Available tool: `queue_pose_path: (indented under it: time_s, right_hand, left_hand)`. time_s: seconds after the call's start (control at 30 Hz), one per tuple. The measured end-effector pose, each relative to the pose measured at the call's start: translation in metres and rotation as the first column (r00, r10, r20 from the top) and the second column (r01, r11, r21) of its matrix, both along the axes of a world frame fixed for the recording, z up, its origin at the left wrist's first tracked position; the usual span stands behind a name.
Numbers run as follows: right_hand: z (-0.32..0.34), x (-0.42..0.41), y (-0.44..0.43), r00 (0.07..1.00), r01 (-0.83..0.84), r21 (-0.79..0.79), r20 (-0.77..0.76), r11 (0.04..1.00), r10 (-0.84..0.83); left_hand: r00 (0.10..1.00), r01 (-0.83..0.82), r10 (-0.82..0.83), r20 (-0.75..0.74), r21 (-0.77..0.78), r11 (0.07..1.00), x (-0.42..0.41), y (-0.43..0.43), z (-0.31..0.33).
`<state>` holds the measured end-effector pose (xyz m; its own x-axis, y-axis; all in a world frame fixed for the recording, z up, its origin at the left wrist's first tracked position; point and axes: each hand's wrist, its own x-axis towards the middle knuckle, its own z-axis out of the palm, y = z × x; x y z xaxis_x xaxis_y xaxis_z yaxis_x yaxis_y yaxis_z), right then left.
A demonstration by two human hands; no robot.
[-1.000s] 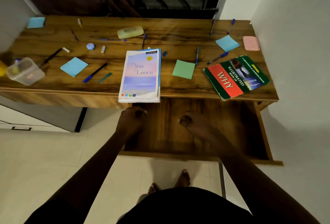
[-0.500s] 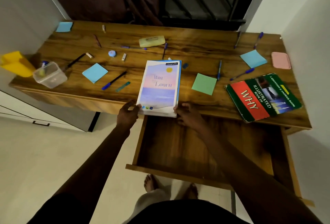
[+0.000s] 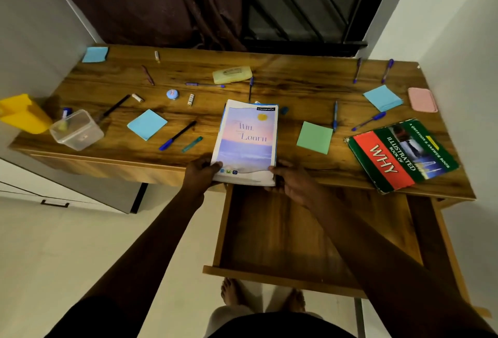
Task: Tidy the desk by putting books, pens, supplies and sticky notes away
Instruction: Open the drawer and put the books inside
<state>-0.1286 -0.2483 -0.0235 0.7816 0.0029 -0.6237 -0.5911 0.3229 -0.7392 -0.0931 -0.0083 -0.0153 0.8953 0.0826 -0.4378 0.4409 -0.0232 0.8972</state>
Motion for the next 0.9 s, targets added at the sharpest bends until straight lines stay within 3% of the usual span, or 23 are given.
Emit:
queue_pose_path:
  time_s: [0.2,0.37,0.53,0.7,0.9]
  right_hand:
    - [0.000,-0.030,-0.002,0.995,-0.005,0.003,0.102,1.000,0.005]
    - [0.010,-0.078,-0.018,0.990,-0.024,-0.019,0.141,1.000,0.027]
    - [0.012,-0.141,-0.039,0.998,-0.009,-0.040,0.065,0.999,0.012]
    - [0.005,-0.207,-0.062,1.000,-0.024,0.036,-0.009,0.999,0.024]
    - [-0.007,-0.262,-0.072,0.992,-0.065,0.032,-0.104,0.997,0.068]
  left_hand:
    - [0.999,0.002,0.000,0.051,-0.026,1.000,-0.028,0.007,-0.005]
    - [0.990,0.121,-0.115,0.078,-0.077,0.990,-0.075,0.010,0.005]
    - [0.957,0.287,-0.289,-0.010,-0.084,0.954,-0.123,0.009,0.015]
    - [0.882,0.439,-0.448,-0.144,-0.090,0.894,-0.169,0.005,0.014]
    - [0.821,0.489,-0.510,-0.256,-0.143,0.860,-0.207,-0.004,0.012]
